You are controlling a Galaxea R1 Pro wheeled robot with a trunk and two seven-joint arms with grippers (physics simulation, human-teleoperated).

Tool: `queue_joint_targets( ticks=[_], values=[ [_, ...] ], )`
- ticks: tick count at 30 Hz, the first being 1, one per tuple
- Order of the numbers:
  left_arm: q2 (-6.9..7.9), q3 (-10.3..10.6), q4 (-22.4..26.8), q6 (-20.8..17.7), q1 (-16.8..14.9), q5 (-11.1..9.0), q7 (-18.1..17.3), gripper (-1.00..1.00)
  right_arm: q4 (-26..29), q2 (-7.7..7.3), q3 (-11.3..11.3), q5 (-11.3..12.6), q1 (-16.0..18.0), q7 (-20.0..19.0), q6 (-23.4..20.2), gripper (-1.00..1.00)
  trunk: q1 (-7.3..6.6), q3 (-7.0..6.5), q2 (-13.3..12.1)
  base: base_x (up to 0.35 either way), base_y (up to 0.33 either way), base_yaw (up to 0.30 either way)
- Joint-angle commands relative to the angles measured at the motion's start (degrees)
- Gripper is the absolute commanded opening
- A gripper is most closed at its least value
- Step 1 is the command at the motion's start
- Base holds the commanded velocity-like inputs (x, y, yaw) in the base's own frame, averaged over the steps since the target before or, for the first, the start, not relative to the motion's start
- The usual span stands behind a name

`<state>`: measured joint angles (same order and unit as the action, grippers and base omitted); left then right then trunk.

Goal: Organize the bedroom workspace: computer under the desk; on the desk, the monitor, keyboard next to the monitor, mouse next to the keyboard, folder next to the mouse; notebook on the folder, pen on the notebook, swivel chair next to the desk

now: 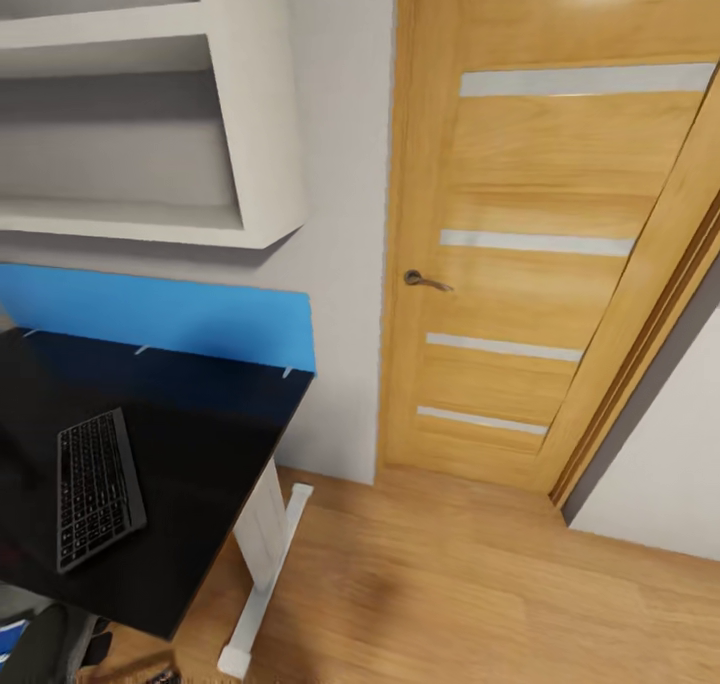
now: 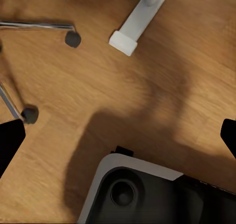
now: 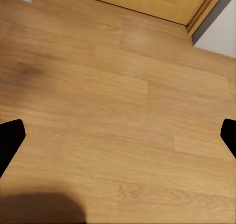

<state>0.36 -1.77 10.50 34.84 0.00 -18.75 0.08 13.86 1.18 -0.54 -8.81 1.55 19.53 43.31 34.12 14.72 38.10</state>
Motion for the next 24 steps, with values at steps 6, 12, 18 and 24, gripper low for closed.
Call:
queue_joint_targets(
  ticks=[6,12,18,24],
  values=[
    [-0.03,-0.08,-0.11,-1.51,-0.02,0.2,-0.11,1.0,0.17,-0.13,0.0,-0.28,0.03,0.58,-1.14,1.0,0.01,0.19,0.06,0.0,0.0,0.278],
    [-0.01,-0.07,-0.13,-2.27,0.0,0.28,-0.16,1.0,-0.87,-0.57,0.09,-0.29,2.6,0.52,-3.09,1.0,0.01,0.39,0.06,0.0,0.0,0.266],
    [-0.03,0.1,0.03,-9.32,-0.04,1.19,-0.27,1.0,-3.33,-0.98,0.18,-0.24,5.39,-0.4,-6.71,1.0,0.01,0.62,0.06,0.0,0.0,0.26],
    [0.12,0.15,0.13,-11.98,-0.03,1.46,-0.26,1.0,-3.57,-0.95,0.19,-0.24,5.54,-0.64,-6.95,1.0,0.01,0.84,0.06,0.0,0.0,0.259]
  ],
)
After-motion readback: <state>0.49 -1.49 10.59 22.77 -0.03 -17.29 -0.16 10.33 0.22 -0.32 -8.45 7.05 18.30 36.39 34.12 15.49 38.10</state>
